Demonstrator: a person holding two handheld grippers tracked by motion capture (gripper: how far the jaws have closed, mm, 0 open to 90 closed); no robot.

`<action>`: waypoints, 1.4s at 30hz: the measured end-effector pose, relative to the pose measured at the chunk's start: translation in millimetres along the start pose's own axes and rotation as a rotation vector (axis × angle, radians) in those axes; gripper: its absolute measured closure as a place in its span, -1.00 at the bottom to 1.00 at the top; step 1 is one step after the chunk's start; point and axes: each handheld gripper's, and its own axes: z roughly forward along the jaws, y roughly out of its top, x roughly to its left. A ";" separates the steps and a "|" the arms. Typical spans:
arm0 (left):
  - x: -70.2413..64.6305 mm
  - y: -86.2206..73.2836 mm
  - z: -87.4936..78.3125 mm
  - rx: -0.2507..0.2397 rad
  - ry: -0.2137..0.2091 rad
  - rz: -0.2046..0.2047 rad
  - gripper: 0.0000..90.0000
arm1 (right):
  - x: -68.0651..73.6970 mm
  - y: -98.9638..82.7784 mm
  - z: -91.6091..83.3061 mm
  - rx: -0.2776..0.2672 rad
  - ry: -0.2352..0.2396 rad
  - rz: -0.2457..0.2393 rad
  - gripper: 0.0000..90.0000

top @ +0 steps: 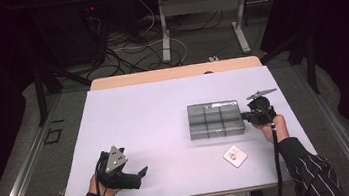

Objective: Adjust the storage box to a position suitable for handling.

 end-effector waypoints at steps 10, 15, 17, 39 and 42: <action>-0.6 -0.1 0.2 0.003 -0.003 -0.003 -0.99 | 11.3 2.4 3.4 -0.004 0.001 -0.016 1.00; -0.3 -0.1 -0.2 0.001 0.002 0.000 -0.99 | 16.5 4.8 6.8 -0.012 0.002 -0.031 1.00; -0.1 0.0 -0.1 0.002 0.000 0.002 -0.99 | 19.8 6.6 8.8 -0.010 0.002 -0.048 1.00; -0.3 -0.1 0.1 -0.001 0.005 0.002 -0.99 | 42.3 16.8 21.4 -0.018 0.024 -0.098 1.00; -0.4 -0.3 0.0 -0.002 0.004 0.000 -0.99 | 45.7 18.0 22.9 -0.014 0.034 -0.100 1.00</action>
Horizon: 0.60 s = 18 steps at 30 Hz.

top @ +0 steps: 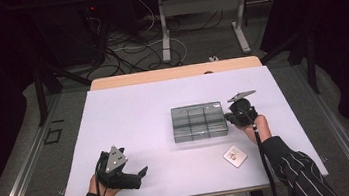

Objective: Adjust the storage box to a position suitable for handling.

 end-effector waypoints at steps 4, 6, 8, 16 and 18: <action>0.0 -0.1 0.0 -0.001 0.001 0.000 -0.99 | 3.4 1.7 1.4 0.002 0.007 -0.006 1.00; 0.1 0.0 -0.4 0.001 -0.001 -0.001 -0.99 | 4.5 2.2 1.6 0.003 0.009 -0.017 1.00; 0.0 -0.1 0.0 0.000 0.000 0.001 -0.99 | 5.0 2.5 1.8 0.003 0.011 -0.018 1.00; 0.0 0.1 -0.7 0.003 -0.004 -0.002 -0.99 | 5.1 2.9 1.7 0.014 0.024 -0.025 1.00; 0.2 0.0 -0.8 0.003 -0.004 -0.004 -0.99 | 5.8 3.1 2.0 0.011 0.025 -0.024 1.00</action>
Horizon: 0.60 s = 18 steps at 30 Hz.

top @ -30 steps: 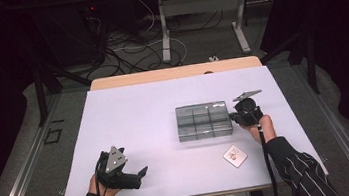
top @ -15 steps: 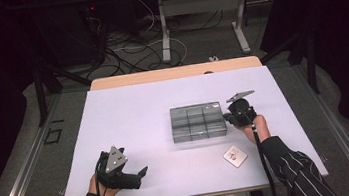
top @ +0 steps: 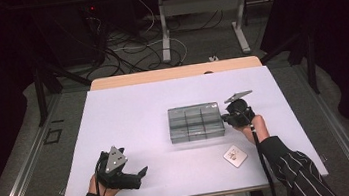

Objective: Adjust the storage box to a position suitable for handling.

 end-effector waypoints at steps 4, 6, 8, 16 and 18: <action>-0.2 0.1 0.1 0.001 0.001 0.002 -0.99 | 0.9 0.2 0.0 0.000 0.006 -0.001 1.00; -0.1 0.0 -0.4 0.002 0.000 0.003 -0.99 | 1.2 0.5 -0.2 0.002 0.016 0.000 1.00; -0.1 0.0 -0.4 0.002 0.000 0.003 -0.99 | 2.4 0.4 -0.6 0.006 0.024 -0.006 1.00; -0.3 0.2 0.0 0.003 -0.001 0.006 -0.99 | 8.0 0.9 0.1 0.003 0.037 -0.013 1.00; -0.4 0.2 -0.1 0.004 -0.001 0.007 -0.99 | 9.3 0.7 0.0 0.000 0.037 -0.011 1.00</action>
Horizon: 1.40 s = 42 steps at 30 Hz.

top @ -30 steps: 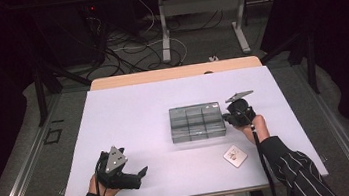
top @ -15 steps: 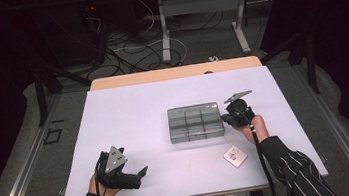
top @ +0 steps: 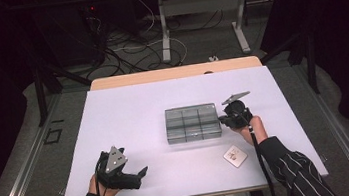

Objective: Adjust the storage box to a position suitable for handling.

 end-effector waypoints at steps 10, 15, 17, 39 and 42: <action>-0.7 -0.2 0.6 -0.006 0.001 -0.008 -0.99 | 3.8 -0.1 1.8 -0.008 0.004 -0.005 1.00; -0.3 -0.3 0.2 -0.003 0.000 -0.011 -0.99 | 4.7 -0.4 0.7 -0.003 -0.004 -0.030 1.00; 0.1 -0.4 0.3 -0.001 0.002 -0.008 -0.99 | 4.4 -1.8 -1.1 0.003 0.000 -0.035 1.00; 0.0 -0.4 -0.2 -0.001 -0.003 -0.009 -0.99 | -0.7 -19.2 -51.5 -0.001 0.156 0.030 -0.69; 0.6 -0.6 -0.3 0.000 -0.002 -0.014 -0.99 | 2.0 -22.3 -54.3 0.001 0.179 0.020 -0.99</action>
